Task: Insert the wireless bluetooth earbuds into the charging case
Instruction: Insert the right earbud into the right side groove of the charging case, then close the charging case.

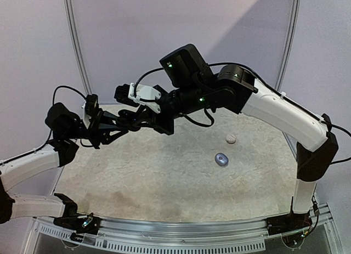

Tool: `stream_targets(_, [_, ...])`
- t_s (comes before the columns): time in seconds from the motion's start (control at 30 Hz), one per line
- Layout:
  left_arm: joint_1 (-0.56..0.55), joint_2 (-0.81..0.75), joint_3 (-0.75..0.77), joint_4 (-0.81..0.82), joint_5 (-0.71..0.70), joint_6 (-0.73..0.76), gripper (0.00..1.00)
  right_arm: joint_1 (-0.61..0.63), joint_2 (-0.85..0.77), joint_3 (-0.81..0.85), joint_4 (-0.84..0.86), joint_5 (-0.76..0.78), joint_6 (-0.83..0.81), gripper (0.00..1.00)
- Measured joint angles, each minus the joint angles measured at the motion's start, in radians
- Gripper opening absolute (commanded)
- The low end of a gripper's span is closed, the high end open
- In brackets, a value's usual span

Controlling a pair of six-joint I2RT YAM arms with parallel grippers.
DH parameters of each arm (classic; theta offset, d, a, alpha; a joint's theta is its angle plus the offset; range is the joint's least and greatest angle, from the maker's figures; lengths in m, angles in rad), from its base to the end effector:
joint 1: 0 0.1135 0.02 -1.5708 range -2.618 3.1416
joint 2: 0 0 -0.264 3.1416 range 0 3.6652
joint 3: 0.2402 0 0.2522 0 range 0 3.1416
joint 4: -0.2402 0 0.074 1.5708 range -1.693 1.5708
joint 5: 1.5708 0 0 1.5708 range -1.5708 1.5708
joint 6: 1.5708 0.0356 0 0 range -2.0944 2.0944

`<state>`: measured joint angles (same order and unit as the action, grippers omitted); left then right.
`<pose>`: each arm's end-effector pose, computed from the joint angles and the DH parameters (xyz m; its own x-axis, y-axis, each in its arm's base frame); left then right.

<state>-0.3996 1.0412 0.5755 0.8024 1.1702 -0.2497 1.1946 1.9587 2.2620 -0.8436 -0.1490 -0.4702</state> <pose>0.1857 -0.1140 0.3140 0.0596 -0.1298 -0.9898 0.9980 -0.0113 0.0616 0.1528 0.4013 0.4321 0.2694 -0.5375 -0.7991 -0.9473 0.0016 -0.3205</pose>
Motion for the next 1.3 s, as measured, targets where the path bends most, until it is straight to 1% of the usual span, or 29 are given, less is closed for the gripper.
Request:
stream_targets(0.23, [0.0,0.0,0.0,-0.005,-0.006,0.003,0.0,0.0,0.008,0.006,0.006,0.009,0.0,0.06])
stream_targets(0.53, [0.0,0.0,0.0,-0.008,-0.021,0.006,0.0,0.0,0.029,0.037,-0.006,0.019,-0.006,0.16])
stream_targets(0.73, [0.0,0.0,0.0,-0.008,-0.03,0.001,0.0,0.0,0.029,0.037,-0.006,0.032,-0.008,0.18])
stream_targets(0.97, [0.0,0.012,0.0,0.02,-0.045,-0.058,0.0,0.0,0.044,0.064,-0.008,0.044,-0.01,0.19])
stream_targets(1.3, [-0.016,0.024,-0.016,0.1,-0.095,-0.169,0.0,-0.001,0.046,0.08,-0.011,0.06,-0.01,0.21])
